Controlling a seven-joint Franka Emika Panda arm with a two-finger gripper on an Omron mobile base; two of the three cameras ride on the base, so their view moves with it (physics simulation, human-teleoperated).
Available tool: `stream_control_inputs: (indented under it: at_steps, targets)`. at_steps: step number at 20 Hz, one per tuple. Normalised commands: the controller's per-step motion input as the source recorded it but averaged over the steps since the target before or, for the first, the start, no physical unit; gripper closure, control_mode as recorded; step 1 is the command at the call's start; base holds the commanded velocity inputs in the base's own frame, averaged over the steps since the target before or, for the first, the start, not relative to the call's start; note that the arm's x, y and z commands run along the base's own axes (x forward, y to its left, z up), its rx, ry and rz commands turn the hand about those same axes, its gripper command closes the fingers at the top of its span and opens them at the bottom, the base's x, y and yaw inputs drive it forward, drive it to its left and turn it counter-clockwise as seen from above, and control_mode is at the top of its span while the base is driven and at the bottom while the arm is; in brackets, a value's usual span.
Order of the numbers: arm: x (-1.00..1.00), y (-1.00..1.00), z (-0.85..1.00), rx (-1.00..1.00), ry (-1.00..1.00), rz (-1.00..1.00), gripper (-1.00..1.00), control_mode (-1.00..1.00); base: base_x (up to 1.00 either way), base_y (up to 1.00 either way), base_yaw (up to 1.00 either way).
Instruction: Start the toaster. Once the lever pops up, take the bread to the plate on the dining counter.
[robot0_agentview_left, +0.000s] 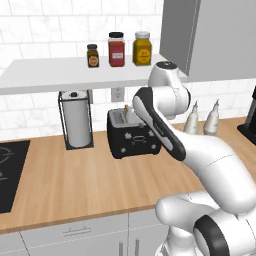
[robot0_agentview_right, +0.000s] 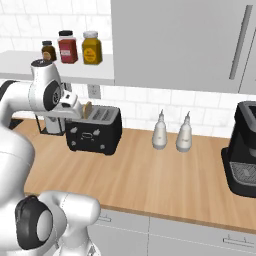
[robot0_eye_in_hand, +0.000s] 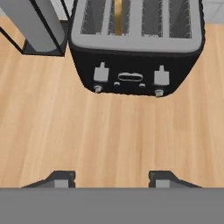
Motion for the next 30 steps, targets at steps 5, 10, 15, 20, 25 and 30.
stream_control_inputs:
  at_steps: [5, 10, 15, 20, 25, 30]
  targets:
    - [0.04, 0.01, -0.19, 0.0, 0.0, 0.0, 1.0, -1.0, 0.0, 0.0, 0.0]
    - [0.1, 0.04, -0.23, 0.0, 0.0, 0.0, 1.0, -1.0, 0.0, 0.0, 0.0]
    - [0.16, 0.2, -0.06, 0.0, 0.0, 0.0, 1.0, -1.0, 0.0, 0.0, 0.0]
    - [0.21, 0.27, 0.0, 0.0, 0.0, 0.0, 1.0, -1.0, 0.0, 0.0, 0.0]
    - [0.3, 0.15, -0.05, 0.0, 0.0, 0.0, 1.0, -1.0, 0.0, 0.0, 0.0]
    - [0.32, 0.01, -0.15, -0.01, 0.0, 0.0, 1.0, -1.0, 0.0, 0.0, 0.0]
